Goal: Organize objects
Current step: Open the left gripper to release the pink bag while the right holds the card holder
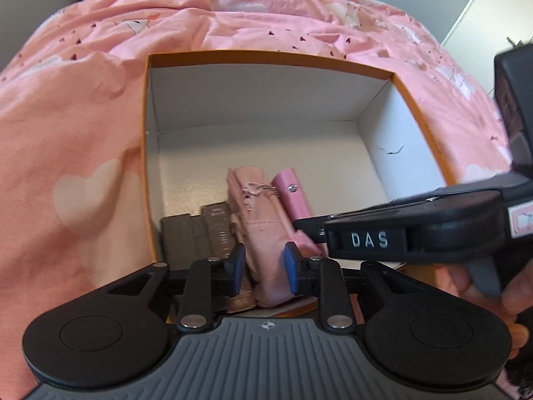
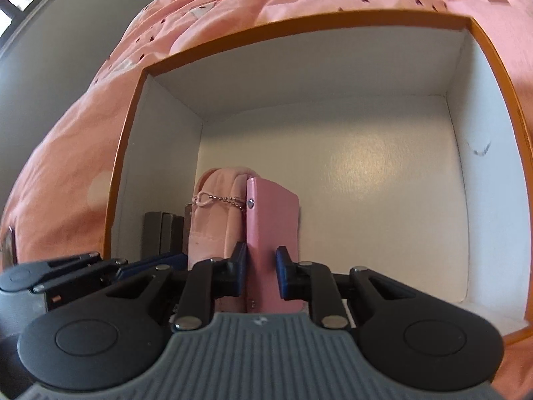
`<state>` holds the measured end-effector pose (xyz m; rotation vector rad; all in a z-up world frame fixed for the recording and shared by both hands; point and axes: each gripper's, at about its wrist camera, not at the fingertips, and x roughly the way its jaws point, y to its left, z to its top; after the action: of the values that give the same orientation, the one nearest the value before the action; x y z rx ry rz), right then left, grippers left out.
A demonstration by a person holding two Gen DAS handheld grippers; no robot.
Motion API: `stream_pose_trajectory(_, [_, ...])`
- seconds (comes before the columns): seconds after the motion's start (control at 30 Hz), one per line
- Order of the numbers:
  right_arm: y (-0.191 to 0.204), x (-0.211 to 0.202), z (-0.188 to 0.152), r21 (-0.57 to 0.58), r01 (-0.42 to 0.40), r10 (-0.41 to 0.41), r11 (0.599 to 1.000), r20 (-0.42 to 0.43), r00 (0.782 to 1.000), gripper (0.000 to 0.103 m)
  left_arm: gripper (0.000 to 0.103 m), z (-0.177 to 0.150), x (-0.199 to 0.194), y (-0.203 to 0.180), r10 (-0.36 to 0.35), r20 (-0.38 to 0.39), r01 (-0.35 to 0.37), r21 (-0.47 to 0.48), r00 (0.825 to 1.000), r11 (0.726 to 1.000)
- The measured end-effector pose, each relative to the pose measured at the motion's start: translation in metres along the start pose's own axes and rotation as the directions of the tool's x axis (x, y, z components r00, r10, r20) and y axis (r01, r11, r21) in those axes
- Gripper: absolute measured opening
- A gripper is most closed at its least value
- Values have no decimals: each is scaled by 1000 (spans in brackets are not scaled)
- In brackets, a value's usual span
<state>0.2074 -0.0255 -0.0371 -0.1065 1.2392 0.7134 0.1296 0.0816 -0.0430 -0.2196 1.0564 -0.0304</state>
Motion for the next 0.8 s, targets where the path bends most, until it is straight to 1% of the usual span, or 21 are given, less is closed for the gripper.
stream_pose_trajectory(0.03, [8,-1,0,-58,33,-33,998,5,999,18,27,-1,0,0,12,0,-12,14,1000,1000])
stream_pose_trajectory(0.1, [20,1,2,-143,84,-83,986,13,996,18,26,-2,0,1,11,4,-11,12,1000,1000])
stream_pose_trajectory(0.17, [22,4,4,-154,80,-81,985,-1,997,18,24,-2,0,3,7,5,-7,8,1000,1000])
stream_pose_trajectory(0.2, [19,5,6,-140,67,-69,988,-9,998,18,24,-2,0,4,8,5,-8,5,1000,1000])
stream_pose_trajectory(0.23, [14,7,7,-108,37,-40,993,-23,999,18,24,-2,0,6,12,7,-12,3,1000,1000])
stream_pose_trajectory(0.3, [-5,11,10,19,-65,66,998,-69,995,19,24,-2,1,8,20,8,-20,2,1000,1000])
stream_pose_trajectory(0.33, [-15,13,10,78,-104,111,991,-80,991,20,24,-2,2,10,13,6,-13,-4,1000,1000])
stream_pose_trajectory(0.4, [-32,16,9,165,-155,170,974,-82,982,22,24,-2,3,11,9,11,-9,-5,1000,1000])
stream_pose_trajectory(0.43, [-35,16,8,179,-167,182,970,-74,980,22,24,-2,2,10,9,15,-9,-1,1000,1000])
stream_pose_trajectory(0.5, [-36,16,5,186,-172,186,967,-62,981,27,24,-2,1,9,6,23,-6,0,1000,1000])
stream_pose_trajectory(0.67, [-33,9,0,162,-164,169,973,-21,985,26,24,-3,0,10,-9,31,9,-22,999,1000])
stream_pose_trajectory(0.8, [-32,9,0,159,-174,176,972,2,984,27,24,-2,-2,9,-11,39,12,-25,999,1000])
